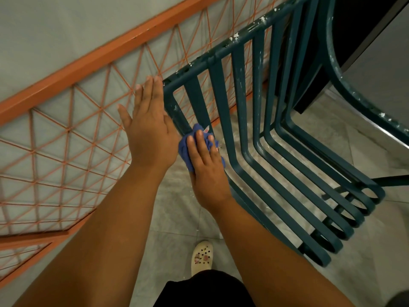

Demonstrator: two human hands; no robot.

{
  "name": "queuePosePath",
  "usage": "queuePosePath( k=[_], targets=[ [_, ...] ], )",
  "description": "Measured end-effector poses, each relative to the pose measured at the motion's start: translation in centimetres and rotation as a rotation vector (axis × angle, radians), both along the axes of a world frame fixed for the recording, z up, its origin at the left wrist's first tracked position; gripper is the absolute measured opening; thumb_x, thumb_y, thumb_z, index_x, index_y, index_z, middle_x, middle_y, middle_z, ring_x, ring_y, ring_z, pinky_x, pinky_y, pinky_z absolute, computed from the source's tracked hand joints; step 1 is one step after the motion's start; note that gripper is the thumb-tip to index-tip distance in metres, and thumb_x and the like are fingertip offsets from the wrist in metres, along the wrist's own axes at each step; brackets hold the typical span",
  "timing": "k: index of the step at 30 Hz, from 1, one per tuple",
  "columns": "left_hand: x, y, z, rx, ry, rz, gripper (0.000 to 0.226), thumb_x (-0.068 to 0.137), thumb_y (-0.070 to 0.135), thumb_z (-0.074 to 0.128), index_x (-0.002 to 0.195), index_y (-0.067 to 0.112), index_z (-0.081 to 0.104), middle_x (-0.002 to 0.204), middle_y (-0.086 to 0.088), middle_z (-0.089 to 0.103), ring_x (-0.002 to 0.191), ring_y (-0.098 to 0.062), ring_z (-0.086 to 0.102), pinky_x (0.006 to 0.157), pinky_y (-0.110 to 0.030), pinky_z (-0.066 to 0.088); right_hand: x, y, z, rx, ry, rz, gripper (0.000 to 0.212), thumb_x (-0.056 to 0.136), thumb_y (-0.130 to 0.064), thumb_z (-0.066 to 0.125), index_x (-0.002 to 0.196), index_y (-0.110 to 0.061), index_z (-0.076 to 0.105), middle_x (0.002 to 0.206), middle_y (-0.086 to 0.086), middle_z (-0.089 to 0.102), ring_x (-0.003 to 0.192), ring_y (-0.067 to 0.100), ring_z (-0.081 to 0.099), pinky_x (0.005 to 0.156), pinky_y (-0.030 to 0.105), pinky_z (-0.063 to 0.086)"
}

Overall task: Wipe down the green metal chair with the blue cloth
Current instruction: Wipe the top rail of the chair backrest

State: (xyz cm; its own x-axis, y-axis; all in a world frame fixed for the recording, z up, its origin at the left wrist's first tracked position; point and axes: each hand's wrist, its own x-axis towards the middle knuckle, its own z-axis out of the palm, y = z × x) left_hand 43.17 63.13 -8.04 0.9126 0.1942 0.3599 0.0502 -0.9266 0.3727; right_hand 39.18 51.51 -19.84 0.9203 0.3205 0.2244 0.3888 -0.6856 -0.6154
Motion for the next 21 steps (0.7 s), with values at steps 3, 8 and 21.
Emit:
queuePosePath(
  k=[3, 8, 21],
  targets=[
    [0.1, -0.1, 0.0, -0.017, 0.016, 0.006, 0.062, 0.090, 0.003, 0.035, 0.149, 0.017, 0.023, 0.157, 0.000, 0.023, 0.146, -0.019, 0.015, 0.114, -0.053, 0.000, -1.1, -2.1, -1.5, -0.117, -0.020, 0.042, 0.094, 0.086, 0.001, 0.062, 0.153, -0.030, 0.005, 0.162, -0.006, 0.001, 0.147, 0.036, 0.009, 0.107, 0.053, 0.040],
    [0.2, -0.5, 0.1, -0.029, 0.021, 0.025, 0.065, 0.088, 0.002, 0.034, 0.150, 0.015, 0.022, 0.156, -0.001, 0.024, 0.145, -0.015, 0.019, 0.114, -0.052, 0.000, -0.2, -0.4, 0.3, -0.001, 0.220, -0.155, 0.085, 0.094, -0.002, 0.051, 0.152, -0.029, -0.006, 0.162, -0.001, -0.005, 0.147, 0.032, 0.012, 0.101, 0.046, 0.047],
    [-0.1, -0.6, 1.0, 0.183, 0.165, 0.095, 0.068, 0.090, 0.007, 0.036, 0.151, 0.017, 0.010, 0.159, 0.001, 0.016, 0.147, -0.024, 0.008, 0.113, -0.060, -0.002, -6.9, -5.9, -2.1, -0.343, 0.107, -0.064, 0.091, 0.072, 0.003, 0.072, 0.146, -0.032, 0.033, 0.157, -0.004, 0.017, 0.135, 0.044, 0.037, 0.094, 0.058, 0.046]
  ],
)
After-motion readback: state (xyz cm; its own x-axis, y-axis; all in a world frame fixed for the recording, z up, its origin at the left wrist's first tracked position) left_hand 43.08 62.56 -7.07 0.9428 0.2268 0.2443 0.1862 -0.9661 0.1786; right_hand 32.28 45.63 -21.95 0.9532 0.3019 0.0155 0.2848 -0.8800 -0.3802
